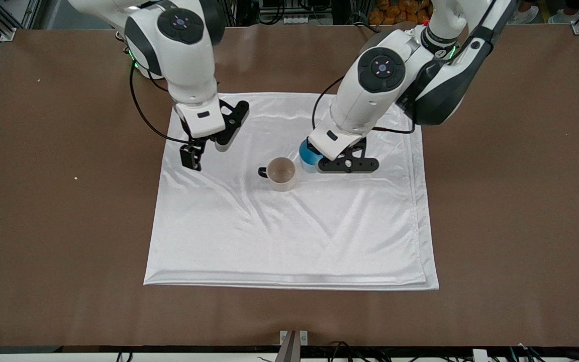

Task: Place blue cup into white mug on cloth

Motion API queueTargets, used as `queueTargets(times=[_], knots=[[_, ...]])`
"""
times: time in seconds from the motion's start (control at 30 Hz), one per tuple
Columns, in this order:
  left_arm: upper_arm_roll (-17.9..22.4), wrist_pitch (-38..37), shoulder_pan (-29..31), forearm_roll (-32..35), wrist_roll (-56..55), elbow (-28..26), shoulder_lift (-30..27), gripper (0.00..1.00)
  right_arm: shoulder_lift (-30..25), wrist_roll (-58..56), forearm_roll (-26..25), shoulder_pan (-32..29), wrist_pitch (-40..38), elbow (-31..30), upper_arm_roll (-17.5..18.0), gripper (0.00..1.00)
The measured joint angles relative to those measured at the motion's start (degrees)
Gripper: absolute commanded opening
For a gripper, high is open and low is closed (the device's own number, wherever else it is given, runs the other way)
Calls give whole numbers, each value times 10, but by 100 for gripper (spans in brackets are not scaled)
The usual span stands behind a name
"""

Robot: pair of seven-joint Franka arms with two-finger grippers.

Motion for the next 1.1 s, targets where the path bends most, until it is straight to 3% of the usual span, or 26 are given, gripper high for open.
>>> queueTargets(times=[0.27, 0.47, 0.77, 0.9, 1.1], knots=[[2, 59, -27, 13, -34, -1, 48, 0, -70, -1, 19, -43, -66, 0, -1, 100], [2, 68, -59, 60, -79, -1, 75, 0, -104, -1, 23, -85, -110, 0, -8, 100], [9, 85, -103, 86, -120, -1, 108, 0, -133, -1, 74, -100, -167, -1, -93, 100], [41, 93, -131, 87, -120, -1, 116, 0, -143, -1, 80, -103, -192, 0, -124, 100], [87, 105, -167, 87, -120, -1, 124, 0, -153, 6, 85, -119, -228, 15, -140, 100]])
